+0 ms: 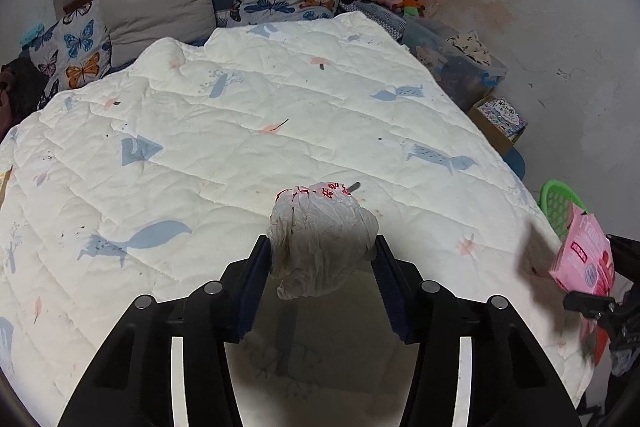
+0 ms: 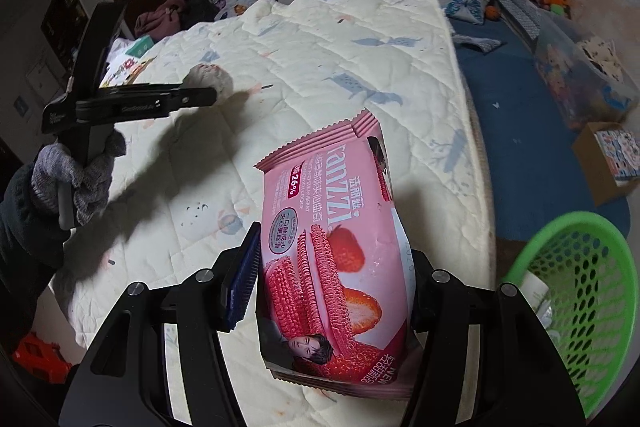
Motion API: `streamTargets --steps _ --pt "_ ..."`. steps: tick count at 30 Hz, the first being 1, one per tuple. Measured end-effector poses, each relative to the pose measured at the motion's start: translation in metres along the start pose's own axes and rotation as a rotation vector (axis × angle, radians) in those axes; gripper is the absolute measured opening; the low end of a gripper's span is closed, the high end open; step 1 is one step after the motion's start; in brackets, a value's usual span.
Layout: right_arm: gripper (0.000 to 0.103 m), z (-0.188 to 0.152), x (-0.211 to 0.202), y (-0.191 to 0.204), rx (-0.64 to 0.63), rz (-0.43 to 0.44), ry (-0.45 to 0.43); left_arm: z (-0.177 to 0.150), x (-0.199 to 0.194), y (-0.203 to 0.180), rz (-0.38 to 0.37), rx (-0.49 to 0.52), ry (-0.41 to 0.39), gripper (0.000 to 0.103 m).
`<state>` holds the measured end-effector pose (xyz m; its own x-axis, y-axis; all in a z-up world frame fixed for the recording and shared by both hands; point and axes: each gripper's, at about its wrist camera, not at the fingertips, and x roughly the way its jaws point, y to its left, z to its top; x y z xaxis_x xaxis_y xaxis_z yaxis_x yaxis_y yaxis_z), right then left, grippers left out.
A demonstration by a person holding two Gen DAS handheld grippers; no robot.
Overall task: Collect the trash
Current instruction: 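Grasp the crumpled white plastic bag with the left tool while the right holds the pack, then lower the pink pack into the green basket and open the right tool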
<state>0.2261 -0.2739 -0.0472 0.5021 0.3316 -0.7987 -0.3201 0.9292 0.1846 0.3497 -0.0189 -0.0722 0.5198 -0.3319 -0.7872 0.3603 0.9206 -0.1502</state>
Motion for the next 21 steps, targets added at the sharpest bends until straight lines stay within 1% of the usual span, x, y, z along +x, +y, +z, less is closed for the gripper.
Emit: streamTargets --steps 6,11,16,21 --pt "0.059 -0.017 -0.021 -0.015 0.059 -0.012 -0.026 -0.009 -0.025 -0.016 -0.026 0.022 -0.027 0.05" --pt "0.059 -0.034 -0.048 -0.035 0.123 -0.048 -0.063 -0.016 -0.047 -0.038 -0.054 0.051 -0.051 0.05" --pt "0.059 -0.048 -0.071 -0.063 0.187 -0.098 -0.097 -0.021 -0.066 -0.063 -0.087 0.089 -0.074 0.05" --pt "0.06 -0.062 -0.084 -0.097 0.251 -0.178 -0.109 -0.021 -0.075 -0.089 -0.114 0.127 -0.088 0.05"
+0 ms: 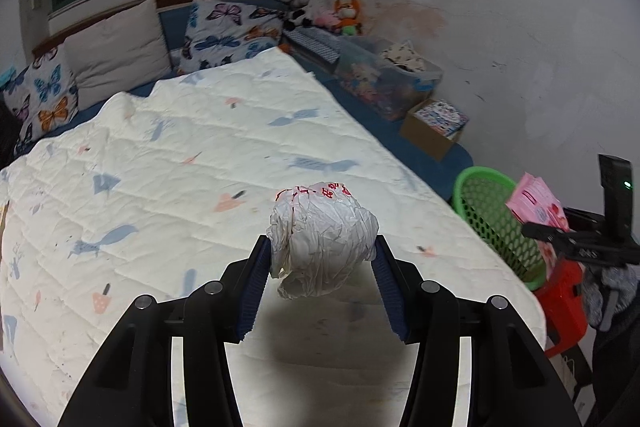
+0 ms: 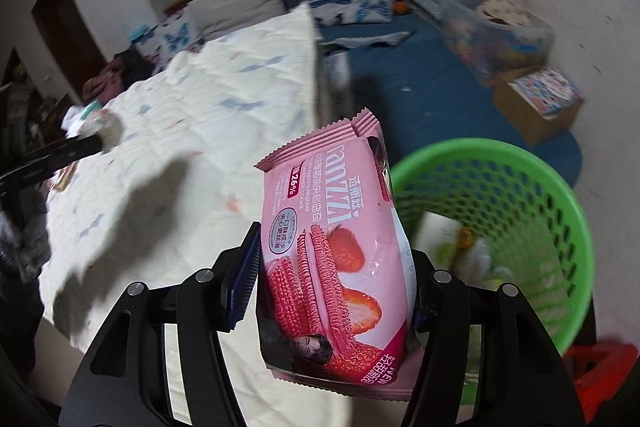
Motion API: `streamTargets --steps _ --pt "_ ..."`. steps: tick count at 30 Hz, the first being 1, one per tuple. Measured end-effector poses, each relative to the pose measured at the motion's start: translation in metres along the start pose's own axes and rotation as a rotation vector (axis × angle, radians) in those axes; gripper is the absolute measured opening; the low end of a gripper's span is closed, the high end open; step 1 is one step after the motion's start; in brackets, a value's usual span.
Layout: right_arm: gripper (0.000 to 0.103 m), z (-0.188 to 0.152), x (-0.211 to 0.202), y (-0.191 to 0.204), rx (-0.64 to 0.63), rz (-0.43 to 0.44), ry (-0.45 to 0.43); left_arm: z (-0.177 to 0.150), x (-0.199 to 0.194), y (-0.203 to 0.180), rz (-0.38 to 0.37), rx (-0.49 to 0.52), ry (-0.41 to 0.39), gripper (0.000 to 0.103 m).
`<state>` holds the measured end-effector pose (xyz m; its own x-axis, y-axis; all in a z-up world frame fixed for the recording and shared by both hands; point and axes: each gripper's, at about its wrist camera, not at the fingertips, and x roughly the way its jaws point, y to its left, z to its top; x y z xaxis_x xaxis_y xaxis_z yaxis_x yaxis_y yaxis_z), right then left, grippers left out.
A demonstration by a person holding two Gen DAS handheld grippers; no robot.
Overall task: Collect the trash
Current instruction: 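Lower the pink pack into the green basket and open the right tool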
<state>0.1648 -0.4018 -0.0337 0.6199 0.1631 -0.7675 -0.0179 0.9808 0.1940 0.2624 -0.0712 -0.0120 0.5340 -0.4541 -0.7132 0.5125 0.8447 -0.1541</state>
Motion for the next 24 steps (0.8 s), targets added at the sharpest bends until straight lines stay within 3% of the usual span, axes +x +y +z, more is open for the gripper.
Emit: streamTargets --steps 7,15,21,24 --pt "0.061 -0.007 0.002 -0.052 0.113 -0.076 -0.005 0.006 -0.003 -0.029 -0.023 0.047 -0.004 0.05" --pt "0.062 -0.01 -0.001 -0.086 0.19 -0.137 -0.024 0.01 0.004 -0.056 -0.045 0.086 0.009 0.05" --pt "0.075 -0.01 -0.002 -0.105 0.242 -0.152 -0.047 0.012 0.012 -0.072 -0.063 0.112 0.018 0.05" --pt "0.076 -0.011 -0.005 -0.111 0.26 -0.154 -0.057 0.013 0.014 -0.08 -0.071 0.121 0.021 0.05"
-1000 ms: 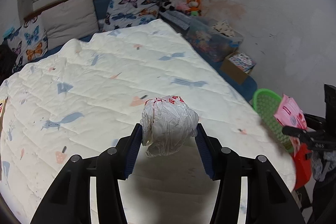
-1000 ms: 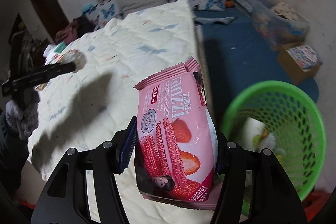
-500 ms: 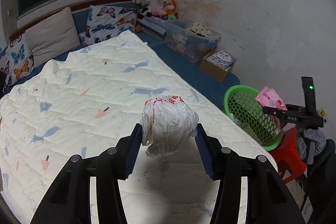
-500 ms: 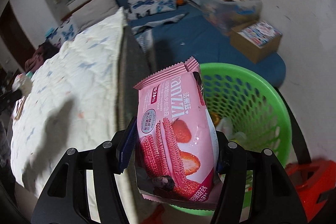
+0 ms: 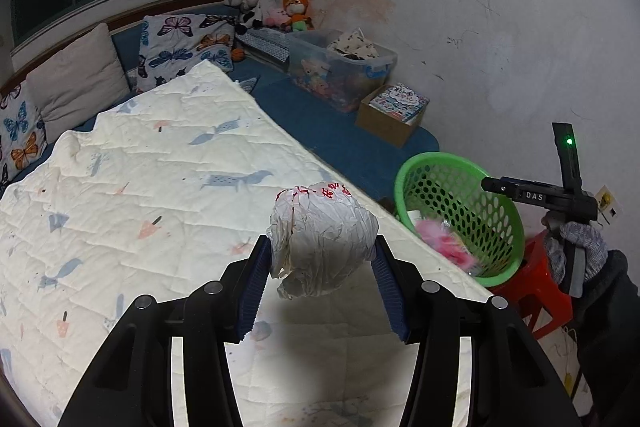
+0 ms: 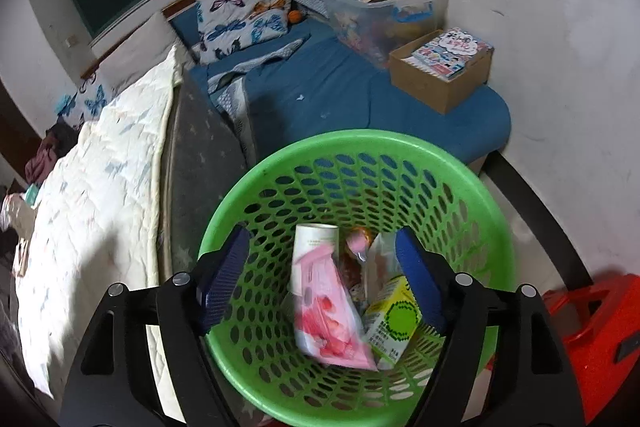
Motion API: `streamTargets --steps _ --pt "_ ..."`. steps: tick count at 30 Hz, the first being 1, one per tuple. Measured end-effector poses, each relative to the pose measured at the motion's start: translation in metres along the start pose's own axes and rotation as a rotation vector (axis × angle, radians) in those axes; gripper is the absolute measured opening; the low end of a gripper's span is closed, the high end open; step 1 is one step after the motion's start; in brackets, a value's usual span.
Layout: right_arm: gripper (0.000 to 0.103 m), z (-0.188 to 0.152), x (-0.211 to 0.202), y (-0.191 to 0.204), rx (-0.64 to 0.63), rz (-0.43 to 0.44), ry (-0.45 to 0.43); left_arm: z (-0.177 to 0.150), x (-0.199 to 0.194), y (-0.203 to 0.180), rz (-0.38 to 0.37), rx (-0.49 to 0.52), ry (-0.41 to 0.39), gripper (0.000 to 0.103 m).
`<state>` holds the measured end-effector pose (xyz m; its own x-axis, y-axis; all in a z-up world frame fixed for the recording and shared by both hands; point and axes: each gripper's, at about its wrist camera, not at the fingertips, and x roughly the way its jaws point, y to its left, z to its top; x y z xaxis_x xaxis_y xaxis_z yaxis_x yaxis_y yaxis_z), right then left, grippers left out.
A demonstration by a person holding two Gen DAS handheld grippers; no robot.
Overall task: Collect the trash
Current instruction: 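Lower the pink pack into the green basket and open the right tool, then lower the white plastic bag into the green basket and open the left tool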
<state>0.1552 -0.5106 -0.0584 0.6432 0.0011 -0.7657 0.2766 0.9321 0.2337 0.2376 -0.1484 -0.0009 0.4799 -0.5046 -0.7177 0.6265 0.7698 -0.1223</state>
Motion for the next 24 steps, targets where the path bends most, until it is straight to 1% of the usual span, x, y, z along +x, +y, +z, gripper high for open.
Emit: streamTargets --steps 9,13,21,24 --pt "0.076 -0.006 -0.022 -0.001 -0.011 0.024 -0.028 0.005 0.012 -0.028 -0.047 0.028 0.011 0.05" --pt "0.079 -0.013 -0.037 0.0 -0.029 0.01 -0.05 0.008 0.02 -0.046 -0.075 0.049 0.022 0.05" --pt "0.079 -0.031 -0.059 -0.011 -0.041 -0.005 -0.072 0.014 0.05 -0.092 -0.126 0.092 0.063 0.05" --pt "0.079 -0.036 -0.064 -0.014 -0.047 -0.016 -0.078 0.015 0.061 -0.106 -0.128 0.115 0.078 0.05"
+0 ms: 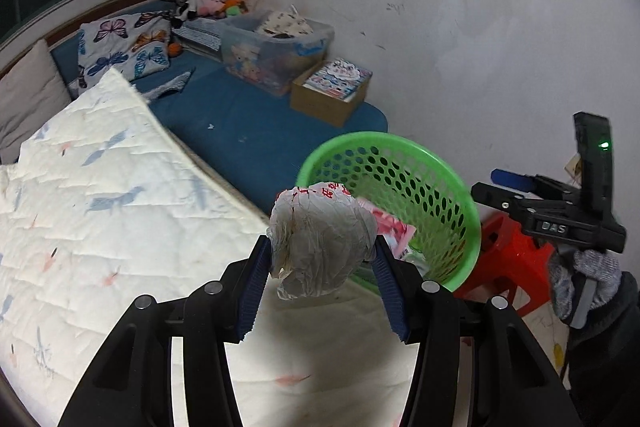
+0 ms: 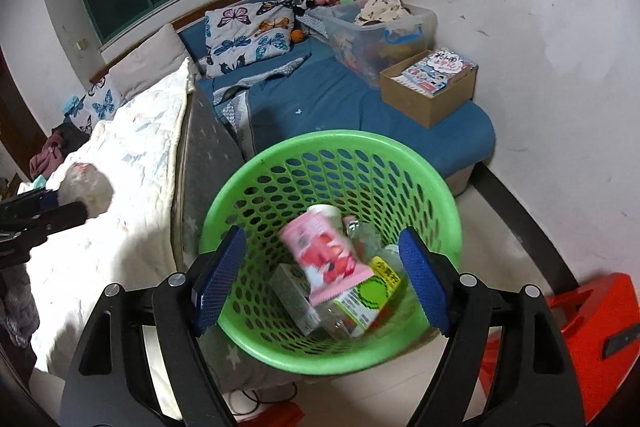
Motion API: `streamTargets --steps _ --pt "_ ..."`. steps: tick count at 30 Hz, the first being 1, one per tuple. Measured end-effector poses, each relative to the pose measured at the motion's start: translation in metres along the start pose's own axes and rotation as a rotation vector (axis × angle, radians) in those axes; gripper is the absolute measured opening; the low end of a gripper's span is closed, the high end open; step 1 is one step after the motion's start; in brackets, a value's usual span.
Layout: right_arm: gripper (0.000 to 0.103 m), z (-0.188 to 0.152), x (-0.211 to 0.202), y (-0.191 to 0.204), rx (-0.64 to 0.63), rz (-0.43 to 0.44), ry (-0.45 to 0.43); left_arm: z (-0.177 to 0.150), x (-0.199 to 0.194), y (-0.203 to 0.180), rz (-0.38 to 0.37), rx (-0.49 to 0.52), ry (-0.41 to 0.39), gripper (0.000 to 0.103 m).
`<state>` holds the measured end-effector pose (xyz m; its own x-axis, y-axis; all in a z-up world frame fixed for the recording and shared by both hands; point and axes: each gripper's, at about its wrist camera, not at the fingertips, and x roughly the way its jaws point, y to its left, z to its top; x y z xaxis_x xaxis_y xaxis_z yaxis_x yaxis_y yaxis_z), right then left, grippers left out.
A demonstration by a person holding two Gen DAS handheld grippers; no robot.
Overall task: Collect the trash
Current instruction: 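Lower the white plastic bag into the green basket and open the left tool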
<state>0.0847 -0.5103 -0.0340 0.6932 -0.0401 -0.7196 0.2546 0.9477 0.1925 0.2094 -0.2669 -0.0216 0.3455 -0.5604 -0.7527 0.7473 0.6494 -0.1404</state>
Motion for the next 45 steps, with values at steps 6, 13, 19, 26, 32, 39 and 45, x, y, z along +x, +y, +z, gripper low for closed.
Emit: streamTargets --steps 6,13,19,26,32,39,45 --pt "0.079 -0.01 -0.006 -0.009 0.012 0.003 0.001 0.007 0.019 -0.022 -0.018 0.035 0.027 0.05" --pt "0.079 -0.015 -0.01 -0.013 0.006 -0.014 -0.007 0.016 0.042 -0.045 -0.02 0.075 0.051 0.05" --pt "0.08 -0.018 -0.013 -0.019 0.014 -0.014 -0.016 0.02 0.06 -0.057 -0.017 0.079 0.082 0.051" --pt "0.08 -0.024 -0.013 -0.026 0.029 -0.005 -0.011 0.022 0.079 -0.062 -0.011 0.077 0.12 0.054" --pt "0.08 -0.027 -0.011 -0.028 0.038 0.003 -0.004 0.022 0.087 -0.063 -0.012 0.074 0.136 0.056" --pt "0.08 -0.028 -0.012 -0.028 0.043 0.009 -0.005 0.021 0.088 -0.061 -0.019 0.055 0.132 0.069" --pt "0.08 -0.029 -0.016 -0.02 0.033 0.014 -0.009 0.016 0.076 -0.06 -0.021 0.056 0.111 0.069"
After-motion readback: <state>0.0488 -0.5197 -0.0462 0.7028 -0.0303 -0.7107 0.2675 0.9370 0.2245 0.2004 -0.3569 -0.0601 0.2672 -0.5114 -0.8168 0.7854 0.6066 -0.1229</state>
